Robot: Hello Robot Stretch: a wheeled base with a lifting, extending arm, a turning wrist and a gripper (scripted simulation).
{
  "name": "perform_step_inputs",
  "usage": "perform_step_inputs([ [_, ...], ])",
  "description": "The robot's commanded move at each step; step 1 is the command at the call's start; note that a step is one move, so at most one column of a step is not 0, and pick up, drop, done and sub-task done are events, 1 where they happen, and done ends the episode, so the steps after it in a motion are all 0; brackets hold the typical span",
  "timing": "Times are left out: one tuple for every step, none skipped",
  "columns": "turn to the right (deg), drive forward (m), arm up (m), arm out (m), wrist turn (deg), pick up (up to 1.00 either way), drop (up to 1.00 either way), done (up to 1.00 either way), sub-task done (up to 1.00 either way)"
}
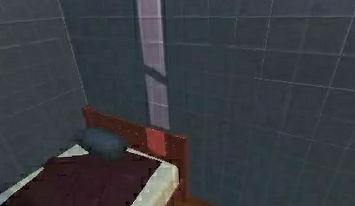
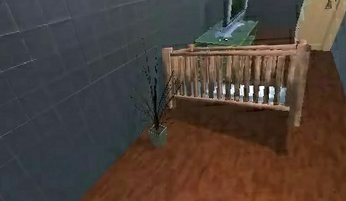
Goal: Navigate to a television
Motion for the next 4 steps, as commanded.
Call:
perform_step_inputs([
  [45.0, 0.00, 0.00, 0.00, 0.0, 0.00, 0.00, 0.00, 0.00],
  [45.0, 0.00, 0.00, 0.00, 0.0, 0.00, 0.00, 0.00, 0.00],
  [45.0, 0.00, 0.00, 0.00, 0.0, 0.00, 0.00, 0.00, 0.00],
  [0.0, 1.00, 0.00, 0.00, 0.0, 0.00, 0.00, 0.00, 0.00],
])
